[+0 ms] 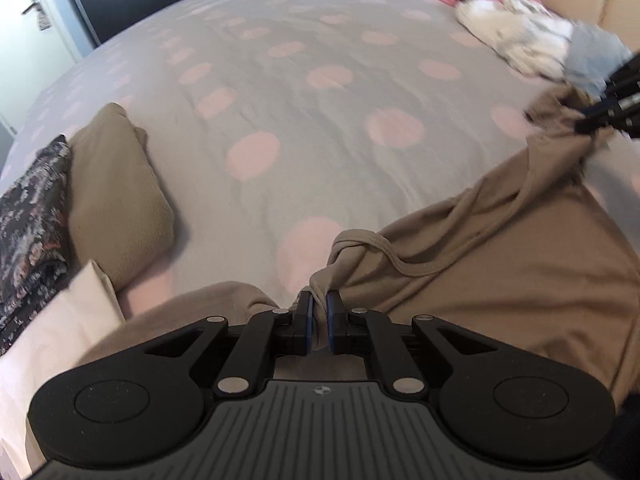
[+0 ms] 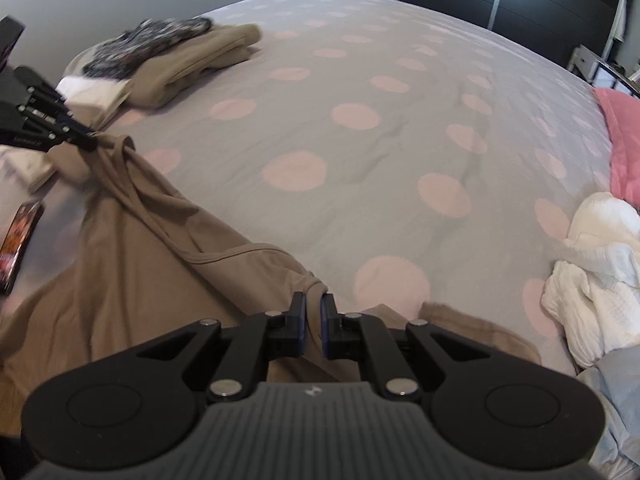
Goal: Fold clothes
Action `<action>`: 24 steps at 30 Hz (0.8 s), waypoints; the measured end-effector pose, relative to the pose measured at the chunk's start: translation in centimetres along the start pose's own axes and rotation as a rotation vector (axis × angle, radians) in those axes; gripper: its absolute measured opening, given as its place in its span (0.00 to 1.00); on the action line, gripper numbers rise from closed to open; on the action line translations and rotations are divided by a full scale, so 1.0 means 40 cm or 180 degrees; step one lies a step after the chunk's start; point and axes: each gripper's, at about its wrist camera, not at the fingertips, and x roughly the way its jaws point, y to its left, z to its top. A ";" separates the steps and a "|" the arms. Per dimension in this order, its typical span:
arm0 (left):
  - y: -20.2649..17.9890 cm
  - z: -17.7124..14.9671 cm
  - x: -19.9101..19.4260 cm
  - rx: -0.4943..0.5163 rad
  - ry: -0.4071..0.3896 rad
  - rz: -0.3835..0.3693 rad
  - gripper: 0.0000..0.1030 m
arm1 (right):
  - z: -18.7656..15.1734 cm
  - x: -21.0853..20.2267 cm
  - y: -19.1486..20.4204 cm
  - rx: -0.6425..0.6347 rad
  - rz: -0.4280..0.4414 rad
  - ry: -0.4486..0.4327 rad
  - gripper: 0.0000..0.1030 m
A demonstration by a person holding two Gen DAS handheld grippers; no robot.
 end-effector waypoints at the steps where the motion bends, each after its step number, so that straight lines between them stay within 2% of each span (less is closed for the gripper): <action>1: -0.010 -0.013 0.002 0.0043 0.0050 -0.0010 0.05 | -0.010 -0.002 0.012 -0.0075 0.0033 0.0043 0.08; 6: -0.048 -0.071 0.015 0.0256 0.0357 -0.0082 0.06 | -0.051 0.003 0.060 -0.0336 0.0177 0.0267 0.09; 10: -0.061 -0.111 0.010 0.0439 0.0509 -0.0049 0.13 | -0.082 0.008 0.092 -0.0509 0.0266 0.0459 0.11; 16: -0.030 -0.111 -0.037 0.0288 0.0367 0.0033 0.21 | -0.123 0.010 0.137 -0.0740 0.0348 0.0660 0.14; 22: -0.031 -0.088 -0.074 0.0246 0.0161 0.0145 0.24 | -0.134 -0.045 0.159 -0.0820 0.0496 0.0469 0.14; 24: -0.034 -0.081 -0.078 0.0251 0.0120 0.0206 0.24 | -0.129 -0.061 0.157 -0.0807 0.0427 0.0380 0.14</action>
